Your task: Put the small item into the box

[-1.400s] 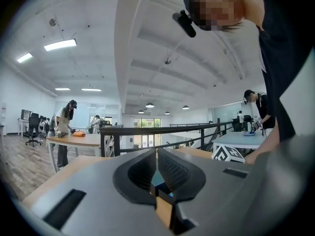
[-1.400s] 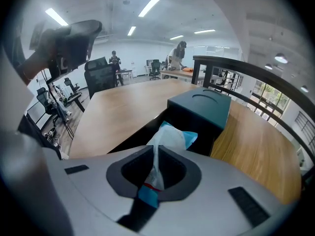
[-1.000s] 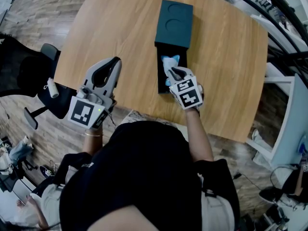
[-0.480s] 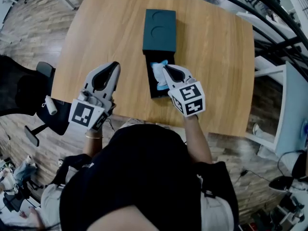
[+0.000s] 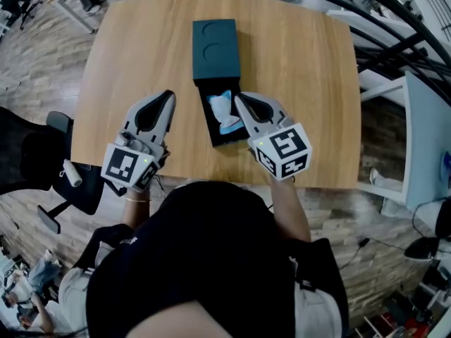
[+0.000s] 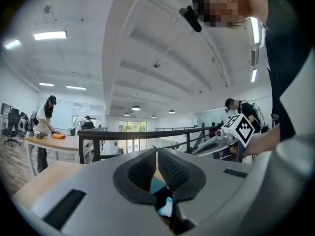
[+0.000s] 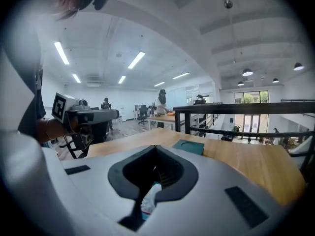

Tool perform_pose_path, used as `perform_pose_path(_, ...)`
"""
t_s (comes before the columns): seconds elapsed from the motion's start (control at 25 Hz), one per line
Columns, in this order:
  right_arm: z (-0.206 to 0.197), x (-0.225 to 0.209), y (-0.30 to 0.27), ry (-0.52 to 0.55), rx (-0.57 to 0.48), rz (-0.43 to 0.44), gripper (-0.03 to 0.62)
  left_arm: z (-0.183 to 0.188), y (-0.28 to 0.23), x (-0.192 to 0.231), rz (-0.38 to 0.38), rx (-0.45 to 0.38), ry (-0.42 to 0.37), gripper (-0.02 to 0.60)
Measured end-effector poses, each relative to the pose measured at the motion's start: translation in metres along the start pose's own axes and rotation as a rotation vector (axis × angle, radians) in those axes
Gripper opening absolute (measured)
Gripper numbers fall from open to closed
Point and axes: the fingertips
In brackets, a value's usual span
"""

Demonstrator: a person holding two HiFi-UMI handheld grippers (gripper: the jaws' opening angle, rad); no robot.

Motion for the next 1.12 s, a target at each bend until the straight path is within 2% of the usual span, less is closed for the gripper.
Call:
perform_pose_path(0.28, -0.002, -0.012, 0.0, 0.006, 0.008, -0.013, 0.02, -0.008, -0.015, 0.001, -0.015, 0.015, 0.006, 0.021)
perform_pose_path(1.12, 0.0, -0.016, 0.002, 0.028, 0.007, -0.032, 0.02, -0.008, -0.012, 0.001, -0.005, 0.032, -0.007, 0.021)
Point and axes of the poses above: the fingertips, and each gripper's own axes: y backward along the fingers, x to its left, z out of its top, and after that the axes turned 5 degrees about z, right-handed
